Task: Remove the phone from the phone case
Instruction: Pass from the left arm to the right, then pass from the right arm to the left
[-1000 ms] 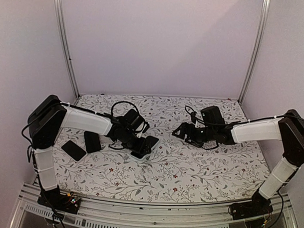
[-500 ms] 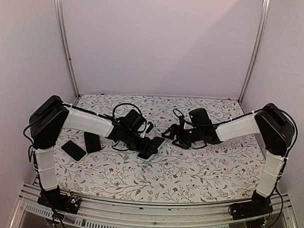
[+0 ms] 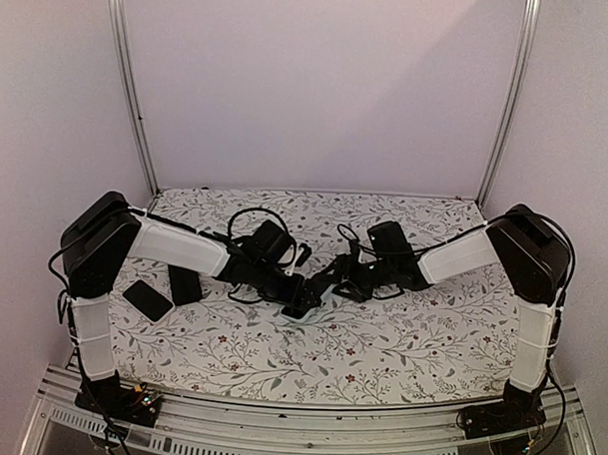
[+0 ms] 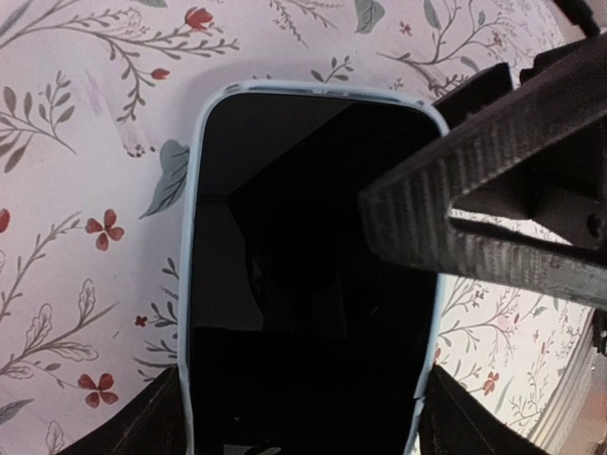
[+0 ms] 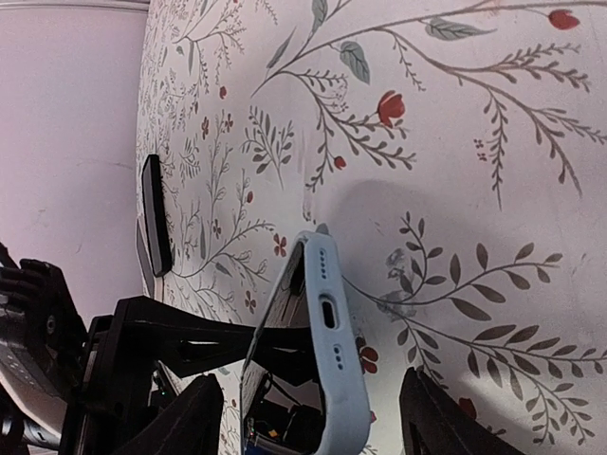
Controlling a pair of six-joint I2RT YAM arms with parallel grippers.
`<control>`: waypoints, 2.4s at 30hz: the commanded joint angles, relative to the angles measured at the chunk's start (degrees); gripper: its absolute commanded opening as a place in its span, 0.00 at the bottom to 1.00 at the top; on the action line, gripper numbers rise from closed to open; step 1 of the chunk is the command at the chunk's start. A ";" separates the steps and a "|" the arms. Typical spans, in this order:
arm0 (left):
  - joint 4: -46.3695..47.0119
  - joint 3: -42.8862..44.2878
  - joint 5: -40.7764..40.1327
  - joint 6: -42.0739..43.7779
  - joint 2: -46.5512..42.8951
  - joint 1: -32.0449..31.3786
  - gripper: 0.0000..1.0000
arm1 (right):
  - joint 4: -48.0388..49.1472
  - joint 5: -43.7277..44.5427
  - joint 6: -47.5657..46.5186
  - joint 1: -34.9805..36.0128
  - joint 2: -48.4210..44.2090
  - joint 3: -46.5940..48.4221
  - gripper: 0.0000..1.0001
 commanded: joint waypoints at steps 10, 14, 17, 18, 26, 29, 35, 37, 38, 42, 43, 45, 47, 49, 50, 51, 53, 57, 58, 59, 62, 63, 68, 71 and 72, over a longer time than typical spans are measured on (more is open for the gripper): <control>5.39 -1.19 1.34 0.29 -2.81 -1.03 0.54 | 3.65 -2.76 3.26 0.35 2.64 3.36 0.30; 4.80 -0.86 1.63 0.54 -3.03 -1.03 0.59 | 3.52 -3.21 3.48 0.37 2.23 3.43 0.05; 4.55 -0.93 1.78 0.92 -3.62 -0.95 0.64 | 3.39 -3.75 3.74 0.35 1.79 3.54 0.00; 4.38 -1.01 1.83 1.19 -3.94 -0.82 0.68 | 3.39 -4.04 3.72 0.29 1.65 3.56 0.00; 4.71 -3.91 8.75 4.12 -9.56 2.91 0.91 | 2.85 -8.54 0.80 -2.12 -2.59 3.77 0.00; 5.28 -4.60 13.38 4.53 -11.51 4.52 0.94 | 1.86 -10.75 -1.23 -3.27 -4.40 4.10 0.00; 7.62 -5.58 21.48 2.01 -13.06 7.96 0.94 | 0.75 -16.61 -5.26 -5.05 -7.56 4.80 0.00; 11.06 -6.89 24.86 0.06 -13.57 9.82 0.94 | -0.28 -18.64 -7.39 -5.77 -8.98 5.06 0.00; 12.60 -7.41 27.03 -1.27 -13.72 10.70 0.94 | -0.87 -19.44 -8.12 -6.07 -9.96 5.21 0.00; 18.90 -7.99 34.32 -5.22 -13.24 12.40 0.94 | -2.01 -23.53 -11.26 -7.00 -12.45 5.30 0.00; 20.38 -8.00 35.98 -6.28 -12.88 12.39 0.93 | -2.06 -24.24 -11.64 -7.11 -12.86 5.45 0.00; 23.38 -8.20 38.57 -8.90 -12.07 12.33 0.92 | -2.06 -27.01 -12.33 -7.28 -13.28 5.95 0.00; 27.82 -8.84 41.43 -12.55 -11.21 12.41 0.89 | -2.06 -29.41 -12.68 -7.36 -13.25 6.99 0.00; 33.61 -9.87 43.82 -16.89 -10.59 12.33 0.84 | -1.99 -31.62 -12.97 -7.37 -12.91 7.84 0.00; 36.53 -10.14 45.03 -19.18 -10.17 12.25 0.82 | -1.98 -32.39 -13.12 -7.36 -12.75 8.11 0.00; 38.83 -10.26 46.08 -21.25 -9.67 12.12 0.79 | -1.90 -33.06 -13.16 -7.38 -12.71 8.38 0.00; 43.16 -10.48 47.41 -24.98 -8.80 11.86 0.73 | -1.81 -34.37 -13.10 -7.33 -12.70 9.16 0.00; 51.56 -11.38 48.44 -31.89 -7.87 11.35 0.62 | -1.56 -36.09 -12.83 -7.35 -12.57 10.43 0.00; 53.07 -11.29 48.50 -33.00 -7.53 11.13 0.59 | -1.34 -36.67 -12.50 -7.37 -12.40 10.71 0.00; 54.00 -11.10 48.58 -33.78 -7.30 10.91 0.54 | -1.28 -36.97 -12.32 -7.34 -12.15 10.97 0.00; 55.29 -10.53 48.32 -34.85 -6.83 10.04 0.43 | -0.85 -37.94 -12.01 -7.38 -11.45 11.44 0.00; 55.38 -10.35 48.25 -35.02 -6.71 9.79 0.38 | -0.90 -38.10 -11.95 -7.36 -11.31 11.61 0.00; 55.85 -10.24 47.41 -35.62 -6.48 9.20 0.18 | -1.00 -38.67 -12.12 -7.38 -10.88 12.02 0.00; 56.30 -10.29 46.99 -36.10 -6.49 8.92 0.09 | -1.03 -38.56 -12.12 -7.32 -10.78 12.02 0.02; 56.35 -10.25 46.75 -36.16 -6.51 8.90 0.06 | -1.01 -38.25 -12.12 -7.37 -10.77 11.95 0.06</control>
